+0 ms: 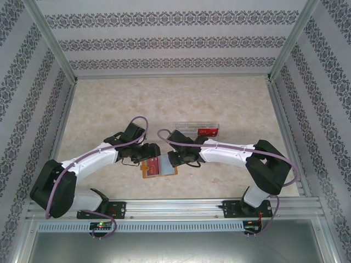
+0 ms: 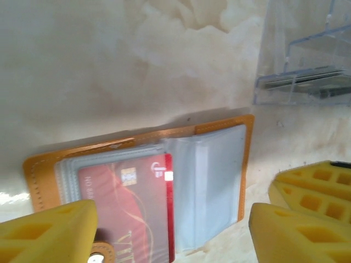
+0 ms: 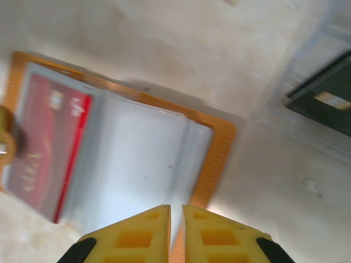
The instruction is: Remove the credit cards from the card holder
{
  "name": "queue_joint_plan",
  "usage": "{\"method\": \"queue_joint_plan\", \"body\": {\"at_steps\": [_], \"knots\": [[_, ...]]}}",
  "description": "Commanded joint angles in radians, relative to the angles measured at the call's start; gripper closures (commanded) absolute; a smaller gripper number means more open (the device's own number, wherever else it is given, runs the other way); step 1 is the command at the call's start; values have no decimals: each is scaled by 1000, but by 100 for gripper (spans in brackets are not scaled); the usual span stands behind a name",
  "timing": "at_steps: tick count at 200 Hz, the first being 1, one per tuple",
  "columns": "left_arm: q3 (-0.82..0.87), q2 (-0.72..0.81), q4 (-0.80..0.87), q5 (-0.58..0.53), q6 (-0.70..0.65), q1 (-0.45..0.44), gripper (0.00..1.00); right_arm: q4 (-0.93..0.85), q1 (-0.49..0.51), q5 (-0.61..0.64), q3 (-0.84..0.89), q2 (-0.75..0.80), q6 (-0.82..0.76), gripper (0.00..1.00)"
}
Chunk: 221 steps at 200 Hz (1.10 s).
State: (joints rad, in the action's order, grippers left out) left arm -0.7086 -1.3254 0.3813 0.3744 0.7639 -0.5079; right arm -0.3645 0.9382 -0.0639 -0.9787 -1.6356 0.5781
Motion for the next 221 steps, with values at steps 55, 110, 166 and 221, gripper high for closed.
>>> {"method": "queue_joint_plan", "body": {"at_steps": [55,110,166,221], "knots": [[86,1,0,-38,-45,39,75,170,-14,-255,-64,-96,152,86],[136,-7,-26,-40,-32,39,79,235,-29,-352,-61,-179,255,86],[162,-24,-62,-22,-13,39,80,270,-39,-372,-28,-196,295,85],[164,-28,-70,-19,-5,39,80,274,-44,-396,-26,-228,297,84]]}}
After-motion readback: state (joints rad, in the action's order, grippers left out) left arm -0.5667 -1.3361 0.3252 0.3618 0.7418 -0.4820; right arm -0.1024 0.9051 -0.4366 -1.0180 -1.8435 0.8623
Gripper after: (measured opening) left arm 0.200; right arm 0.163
